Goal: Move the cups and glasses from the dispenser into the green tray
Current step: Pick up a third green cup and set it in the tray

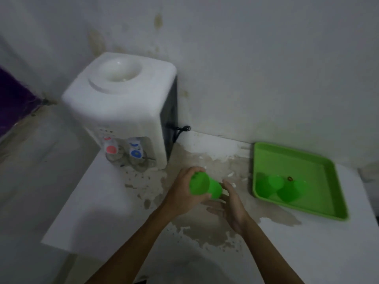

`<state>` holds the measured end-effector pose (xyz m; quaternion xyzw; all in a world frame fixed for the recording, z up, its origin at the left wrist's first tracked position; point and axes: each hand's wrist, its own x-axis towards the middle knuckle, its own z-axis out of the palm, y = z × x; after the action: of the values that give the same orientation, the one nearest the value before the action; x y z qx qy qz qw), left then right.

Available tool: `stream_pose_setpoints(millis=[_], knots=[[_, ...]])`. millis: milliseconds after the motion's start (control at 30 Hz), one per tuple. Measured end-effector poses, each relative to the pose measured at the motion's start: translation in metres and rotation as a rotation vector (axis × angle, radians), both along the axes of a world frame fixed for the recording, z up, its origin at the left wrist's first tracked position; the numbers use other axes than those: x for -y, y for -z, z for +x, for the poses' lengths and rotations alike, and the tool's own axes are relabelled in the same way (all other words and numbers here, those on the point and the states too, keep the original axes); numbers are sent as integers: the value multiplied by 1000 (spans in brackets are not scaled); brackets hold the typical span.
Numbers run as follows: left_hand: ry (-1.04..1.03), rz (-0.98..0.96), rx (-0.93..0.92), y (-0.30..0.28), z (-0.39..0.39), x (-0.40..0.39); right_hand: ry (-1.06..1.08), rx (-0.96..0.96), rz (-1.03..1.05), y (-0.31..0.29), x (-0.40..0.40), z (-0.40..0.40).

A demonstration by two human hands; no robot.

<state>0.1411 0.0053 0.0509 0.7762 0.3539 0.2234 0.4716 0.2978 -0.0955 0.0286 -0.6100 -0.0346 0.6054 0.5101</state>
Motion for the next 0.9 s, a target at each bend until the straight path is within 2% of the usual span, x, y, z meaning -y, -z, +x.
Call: stream_pose_setpoints(millis=[233, 333, 500, 633, 767, 900], knots=[[116, 19, 51, 1, 89, 68, 121, -25, 21, -7, 66, 79], [176, -9, 26, 10, 128, 93, 170, 56, 5, -2, 97, 116], [294, -77, -90, 23, 186, 118, 271, 381, -46, 6, 142, 173], [262, -119, -132, 28, 233, 124, 244, 818, -112, 7, 169, 229], [248, 17, -199, 22, 274, 123, 197, 1107, -145, 9, 177, 278], [293, 177, -257, 18, 312, 121, 157, 1266, -204, 12, 173, 308]])
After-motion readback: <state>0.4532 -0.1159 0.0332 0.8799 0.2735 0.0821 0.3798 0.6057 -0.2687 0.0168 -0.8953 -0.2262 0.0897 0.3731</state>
